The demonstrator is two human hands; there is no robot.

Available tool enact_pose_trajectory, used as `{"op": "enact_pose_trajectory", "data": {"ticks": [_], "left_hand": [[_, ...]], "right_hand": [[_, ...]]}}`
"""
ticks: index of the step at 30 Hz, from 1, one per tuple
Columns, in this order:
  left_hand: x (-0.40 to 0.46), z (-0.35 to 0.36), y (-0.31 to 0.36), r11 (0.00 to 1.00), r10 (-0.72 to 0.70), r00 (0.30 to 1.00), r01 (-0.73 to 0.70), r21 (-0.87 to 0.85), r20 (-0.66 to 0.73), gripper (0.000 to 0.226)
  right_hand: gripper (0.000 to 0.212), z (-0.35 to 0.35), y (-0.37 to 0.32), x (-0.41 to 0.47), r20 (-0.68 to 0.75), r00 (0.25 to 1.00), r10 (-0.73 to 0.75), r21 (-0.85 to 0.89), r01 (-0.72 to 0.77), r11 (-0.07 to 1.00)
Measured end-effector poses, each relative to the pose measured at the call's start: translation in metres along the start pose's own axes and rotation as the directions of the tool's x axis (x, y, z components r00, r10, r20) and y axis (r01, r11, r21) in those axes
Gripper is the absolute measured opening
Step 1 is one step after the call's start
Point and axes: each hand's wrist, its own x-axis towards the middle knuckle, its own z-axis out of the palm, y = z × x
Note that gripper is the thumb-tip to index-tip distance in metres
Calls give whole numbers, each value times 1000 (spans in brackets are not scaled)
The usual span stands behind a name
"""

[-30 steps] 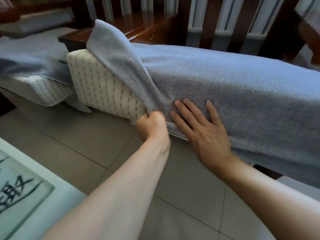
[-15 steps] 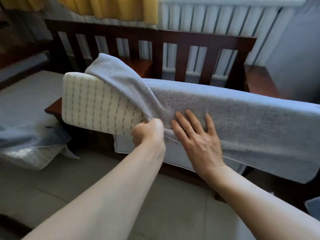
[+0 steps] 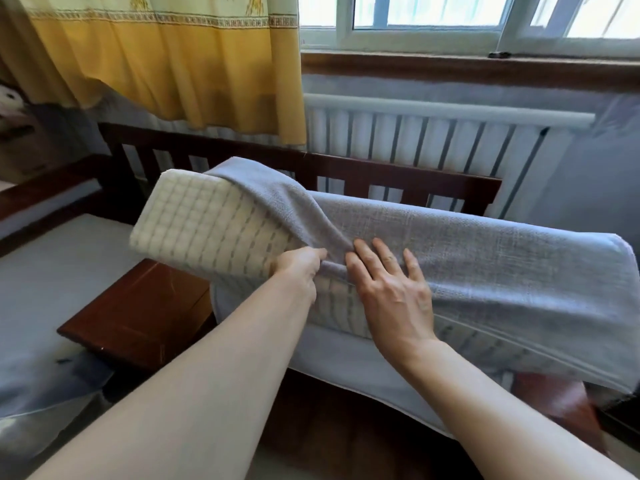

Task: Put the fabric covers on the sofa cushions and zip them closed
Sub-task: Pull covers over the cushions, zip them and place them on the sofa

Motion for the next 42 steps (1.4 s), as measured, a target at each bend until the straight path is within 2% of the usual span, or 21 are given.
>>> {"op": "enact_pose_trajectory", "data": {"ticks": [4, 7, 9, 12, 16, 21, 26, 28, 31, 33, 35, 36, 38, 40, 42], "left_hand": [[32, 40, 37, 998, 52, 999, -51, 32, -14, 22], [63, 71, 57, 994, 97, 994, -94, 62, -41, 51], [85, 90, 67, 989, 125, 987, -116, 97, -97, 59], [119, 117, 90, 982, 148, 978, -128, 140, -150, 51], [157, 156, 119, 978, 153, 984, -138, 155, -90, 47], [167, 180, 143, 980, 124, 990, -114, 160, -59, 41], [159, 185, 157, 967, 139, 985, -113, 227, -103, 36], [155, 182, 165, 971, 111, 993, -99, 219, -45, 27], [139, 163, 183, 948, 27, 984, -81, 306, 179, 13], [127, 144, 196, 883, -18, 955, -124, 453, 296, 18], [130, 129, 207, 778, 61, 940, -254, 574, 334, 16], [135, 123, 210, 709, 148, 932, -333, 621, 330, 18], [148, 116, 216, 456, 356, 876, -467, 757, 326, 29], [158, 108, 223, 188, 524, 788, -478, 858, 324, 30], [171, 102, 228, 23, 633, 681, -493, 870, 369, 24]], "right_hand": [[40, 12, 24, 52, 69, 996, 60, -6, -60, 998], [41, 22, 42, 88, 115, 988, 104, 6, -106, 994], [44, 26, 54, 109, 153, 980, 131, 8, -134, 991], [48, 37, 71, 143, 223, 960, 170, -6, -173, 985], [63, 46, 93, 189, 340, 909, 241, 28, -265, 964], [64, 62, 116, 216, 362, 901, 237, 48, -272, 961], [69, 69, 126, 229, 334, 911, 242, 43, -271, 962], [64, 71, 131, 234, 323, 916, 238, 59, -270, 961], [54, 71, 135, 245, 309, 917, 252, 86, -291, 953], [39, 70, 132, 256, 305, 915, 264, 88, -302, 949], [20, 73, 125, 268, 277, 916, 289, 98, -326, 940], [14, 75, 120, 273, 268, 917, 296, 99, -332, 938], [21, 80, 116, 285, 251, 929, 273, 98, -305, 947], [33, 87, 111, 298, 220, 946, 239, 54, -256, 965], [34, 92, 105, 312, 156, 971, 182, -49, -177, 983]]}}
